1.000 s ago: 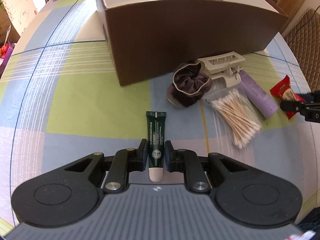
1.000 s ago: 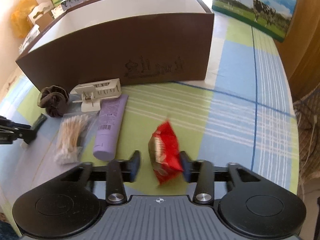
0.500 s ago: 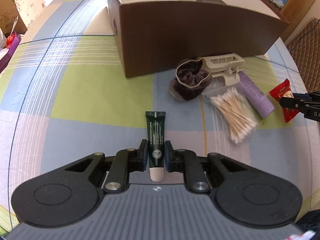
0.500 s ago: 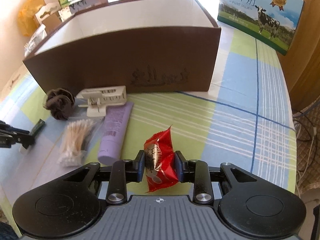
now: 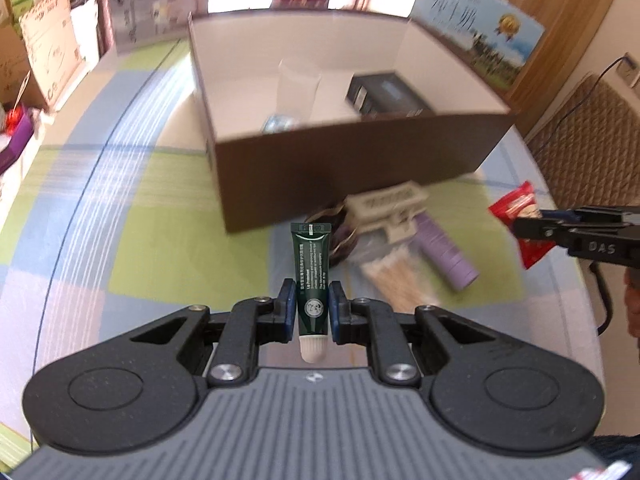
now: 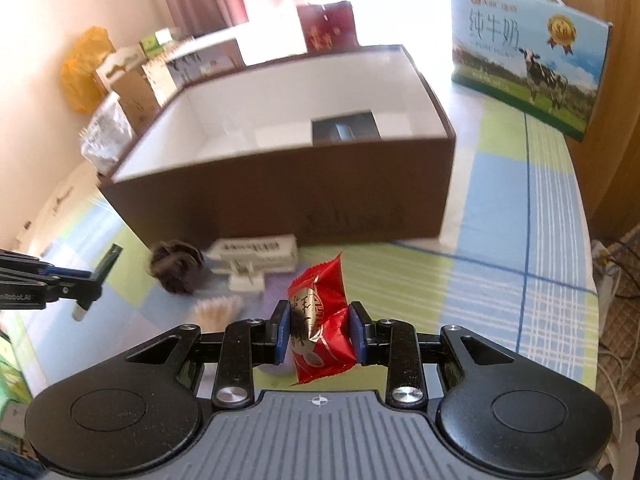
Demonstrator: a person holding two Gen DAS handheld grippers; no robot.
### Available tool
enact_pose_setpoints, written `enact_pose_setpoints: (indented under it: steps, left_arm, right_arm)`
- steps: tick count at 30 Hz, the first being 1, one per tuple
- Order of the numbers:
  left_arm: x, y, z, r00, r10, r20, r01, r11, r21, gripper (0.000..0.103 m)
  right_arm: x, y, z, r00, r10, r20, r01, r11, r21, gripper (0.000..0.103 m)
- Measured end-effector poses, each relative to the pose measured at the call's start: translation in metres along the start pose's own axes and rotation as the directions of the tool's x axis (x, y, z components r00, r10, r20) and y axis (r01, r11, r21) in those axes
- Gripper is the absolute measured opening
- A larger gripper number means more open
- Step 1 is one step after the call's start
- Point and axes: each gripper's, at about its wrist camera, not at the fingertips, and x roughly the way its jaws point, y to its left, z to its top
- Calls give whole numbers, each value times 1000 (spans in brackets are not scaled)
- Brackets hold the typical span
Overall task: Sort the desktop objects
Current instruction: 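Lift and carry the green tube and red packet over the box with both tools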
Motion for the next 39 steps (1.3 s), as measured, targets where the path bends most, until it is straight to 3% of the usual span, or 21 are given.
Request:
enact_pose_setpoints:
  steps: [12,19,29,39]
  left_arm:
    - [-28,-18,54,986,-83,144,75,996,55,13]
    - [-16,-20,99,979,-74,190,59,995,83,13]
    - [35,7,155,988,-1,154,-3,1000,23,13]
    - [84,41,195,994,64,84,-62,998,-27,13]
  right_arm:
    - [-17,8,42,993,46,104,-44,999,-22,28]
    - [-8,6,77,989,33,146,-28,999,-38,28]
    - [43,7,135,989,27,145,-18,998,-60,28]
    - [127,15,186,996,68,53,-68,998,-3,28]
